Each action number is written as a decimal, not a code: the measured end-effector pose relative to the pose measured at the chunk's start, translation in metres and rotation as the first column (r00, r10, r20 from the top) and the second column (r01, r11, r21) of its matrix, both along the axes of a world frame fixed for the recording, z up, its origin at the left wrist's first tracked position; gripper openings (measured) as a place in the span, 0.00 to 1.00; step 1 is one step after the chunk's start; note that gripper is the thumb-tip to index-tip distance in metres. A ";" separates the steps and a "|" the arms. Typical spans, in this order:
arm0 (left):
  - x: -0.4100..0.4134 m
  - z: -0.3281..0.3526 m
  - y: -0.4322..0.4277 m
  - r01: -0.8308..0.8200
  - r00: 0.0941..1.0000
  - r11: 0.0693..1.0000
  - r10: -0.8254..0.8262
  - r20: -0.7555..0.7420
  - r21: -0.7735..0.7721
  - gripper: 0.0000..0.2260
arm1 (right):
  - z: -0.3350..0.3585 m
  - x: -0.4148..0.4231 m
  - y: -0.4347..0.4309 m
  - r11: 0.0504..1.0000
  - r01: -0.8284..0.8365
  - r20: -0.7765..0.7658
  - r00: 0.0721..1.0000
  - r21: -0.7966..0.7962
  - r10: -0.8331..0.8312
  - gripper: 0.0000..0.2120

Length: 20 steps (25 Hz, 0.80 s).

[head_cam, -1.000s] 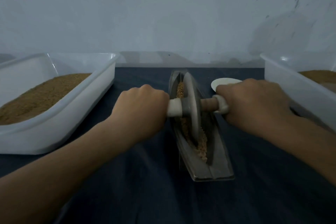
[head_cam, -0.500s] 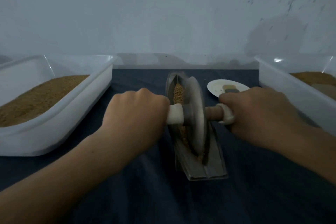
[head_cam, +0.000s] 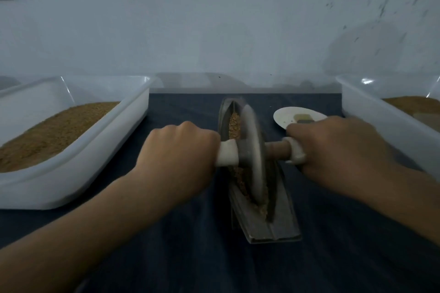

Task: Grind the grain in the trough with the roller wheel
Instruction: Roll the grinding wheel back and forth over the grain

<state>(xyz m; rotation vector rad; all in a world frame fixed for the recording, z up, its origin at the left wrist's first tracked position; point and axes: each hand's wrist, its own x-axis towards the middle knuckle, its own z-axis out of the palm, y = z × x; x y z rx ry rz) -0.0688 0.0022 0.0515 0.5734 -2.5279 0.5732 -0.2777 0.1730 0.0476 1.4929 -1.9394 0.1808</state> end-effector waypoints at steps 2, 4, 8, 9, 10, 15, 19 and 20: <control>0.003 0.008 -0.001 0.063 0.997 0.997 -0.065 -0.031 -0.052 0.28 | -0.001 -0.002 0.011 0.998 -0.052 0.044 0.998 -0.020 0.053 0.07; -0.008 0.003 -0.002 -0.076 0.996 0.997 0.076 0.048 -0.020 0.21 | 0.000 -0.004 -0.006 0.997 0.080 0.035 0.996 0.023 -0.081 0.09; -0.059 0.014 -0.040 -0.238 0.971 0.960 0.231 0.060 0.148 0.03 | 0.018 -0.020 -0.074 0.963 0.240 0.135 0.957 0.120 -0.255 0.08; -0.062 0.017 -0.044 -0.237 0.971 0.950 0.223 0.088 0.203 0.04 | 0.025 -0.022 -0.079 0.960 0.233 0.134 0.958 0.155 -0.254 0.07; -0.059 0.015 -0.042 -0.230 0.972 0.946 0.210 0.108 0.228 0.04 | 0.028 -0.022 -0.077 0.955 0.226 0.123 0.960 0.190 -0.252 0.07; 0.001 0.001 -0.003 0.044 0.999 0.999 -0.045 -0.029 -0.031 0.25 | 0.001 -0.001 0.002 0.997 0.012 0.086 0.996 0.070 -0.018 0.09; -0.015 0.002 -0.007 -0.086 0.995 0.996 0.087 0.047 -0.026 0.18 | -0.001 -0.005 -0.006 0.994 0.100 0.077 0.992 0.033 -0.103 0.07; -0.031 0.002 -0.016 -0.145 0.989 0.989 0.144 0.037 0.025 0.11 | 0.001 -0.007 -0.025 0.980 0.191 0.061 0.979 0.058 -0.194 0.06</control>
